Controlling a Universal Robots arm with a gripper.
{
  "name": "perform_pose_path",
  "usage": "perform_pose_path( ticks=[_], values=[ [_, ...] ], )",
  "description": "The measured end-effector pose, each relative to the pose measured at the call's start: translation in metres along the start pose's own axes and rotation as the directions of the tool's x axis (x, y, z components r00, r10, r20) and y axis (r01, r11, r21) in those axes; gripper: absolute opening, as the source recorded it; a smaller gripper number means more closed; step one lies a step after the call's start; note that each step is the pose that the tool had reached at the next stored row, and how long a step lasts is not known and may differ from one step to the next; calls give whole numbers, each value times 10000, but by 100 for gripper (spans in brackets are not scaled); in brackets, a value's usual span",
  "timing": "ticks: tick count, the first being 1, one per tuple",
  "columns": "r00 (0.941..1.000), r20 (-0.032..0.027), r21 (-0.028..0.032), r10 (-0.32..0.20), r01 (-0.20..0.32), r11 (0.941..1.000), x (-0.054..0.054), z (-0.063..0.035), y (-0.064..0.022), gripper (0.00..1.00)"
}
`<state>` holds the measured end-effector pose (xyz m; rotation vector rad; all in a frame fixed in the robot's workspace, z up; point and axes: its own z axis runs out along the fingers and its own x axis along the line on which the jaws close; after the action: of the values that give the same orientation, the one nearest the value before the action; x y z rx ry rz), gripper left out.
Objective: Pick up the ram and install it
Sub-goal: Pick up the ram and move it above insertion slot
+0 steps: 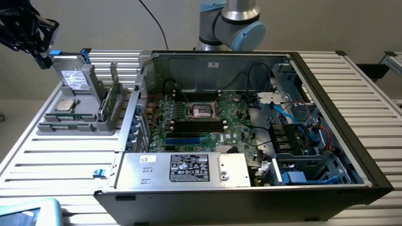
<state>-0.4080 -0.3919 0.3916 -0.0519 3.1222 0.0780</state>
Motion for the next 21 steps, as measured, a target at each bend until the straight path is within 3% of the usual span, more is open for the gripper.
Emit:
perform_pose_path(
  ticks=[4, 7, 10, 15, 21],
  values=[
    [9975, -34, -20, -706, 706, 9975, 0, 0, 0, 11],
    [9966, -40, -25, -829, 829, 9966, 0, 0, 0, 11],
    [9912, -62, -47, -1322, 1322, 9912, 0, 0, 0, 11],
    [9751, -100, -87, -2217, 2216, 9751, 0, 0, 0, 11],
    [9450, -141, -139, -3269, 3267, 9450, 0, 0, 0, 11]
  ],
)
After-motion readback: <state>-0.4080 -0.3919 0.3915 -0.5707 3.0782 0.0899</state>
